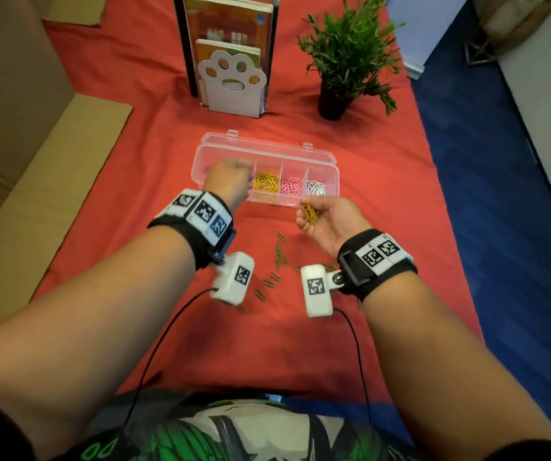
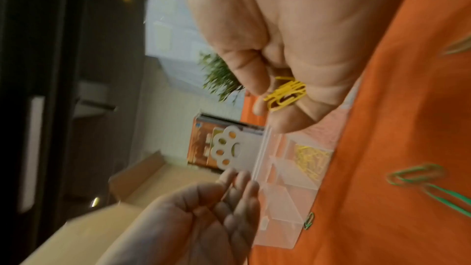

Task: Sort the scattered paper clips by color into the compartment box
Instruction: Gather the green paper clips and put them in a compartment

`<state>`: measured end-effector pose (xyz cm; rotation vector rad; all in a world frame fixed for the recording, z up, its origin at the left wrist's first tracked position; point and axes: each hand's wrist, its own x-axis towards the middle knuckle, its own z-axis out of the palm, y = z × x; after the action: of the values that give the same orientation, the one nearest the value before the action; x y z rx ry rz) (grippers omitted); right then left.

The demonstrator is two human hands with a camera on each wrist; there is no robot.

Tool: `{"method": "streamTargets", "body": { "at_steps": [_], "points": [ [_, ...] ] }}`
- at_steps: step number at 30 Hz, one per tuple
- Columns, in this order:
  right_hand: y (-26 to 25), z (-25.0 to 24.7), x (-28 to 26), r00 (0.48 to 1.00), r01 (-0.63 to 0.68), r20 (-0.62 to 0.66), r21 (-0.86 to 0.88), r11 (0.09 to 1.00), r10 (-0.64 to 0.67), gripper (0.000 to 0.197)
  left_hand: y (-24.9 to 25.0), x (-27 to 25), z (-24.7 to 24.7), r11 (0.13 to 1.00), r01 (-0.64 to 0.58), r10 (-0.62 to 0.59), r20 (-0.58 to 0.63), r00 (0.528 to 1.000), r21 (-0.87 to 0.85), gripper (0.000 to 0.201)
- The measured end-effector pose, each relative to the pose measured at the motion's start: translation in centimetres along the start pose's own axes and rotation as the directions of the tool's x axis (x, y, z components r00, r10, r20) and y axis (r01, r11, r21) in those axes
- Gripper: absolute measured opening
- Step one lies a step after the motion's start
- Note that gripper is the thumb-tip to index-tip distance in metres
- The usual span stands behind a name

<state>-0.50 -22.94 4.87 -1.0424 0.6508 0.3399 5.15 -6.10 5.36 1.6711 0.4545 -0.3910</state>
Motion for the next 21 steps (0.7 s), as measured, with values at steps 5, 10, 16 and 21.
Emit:
{"method": "streamTargets", "body": {
  "at_steps": [5, 10, 16, 21],
  "points": [
    [-2.1, 4.8, 2.3, 0.987, 0.151, -0.003, -0.336, 0.929, -0.162, 0.034, -4.8, -3.0, -2.3, 0.936, -0.16, 0.12, 0.143, 0.982, 0.315, 0.014],
    [-3.3, 7.7, 4.2, 0.97, 0.218, 0.088, -0.731, 0.646, -0.227, 0.042, -7.9, -5.7, -3.9, 0.732, -0.269, 0.079, 0.314, 0.946, 0.626, 0.016],
    [-1.1, 5.0, 3.0, 0.928, 0.262, 0.074, -0.824, 0.502, -0.364, 0.041, -9.5, -7.6, -3.2, 0.475, -0.37, -0.065, 0.45, 0.891, 0.799, 0.026],
    [3.6, 0.6, 0.0, 0.957, 0.149, 0.117, -0.983, 0.103, -0.267, 0.022, -10.4, -7.5, -2.0, 0.274, -0.448, -0.128, 0.494, 0.86, 0.851, 0.027]
  ]
}}
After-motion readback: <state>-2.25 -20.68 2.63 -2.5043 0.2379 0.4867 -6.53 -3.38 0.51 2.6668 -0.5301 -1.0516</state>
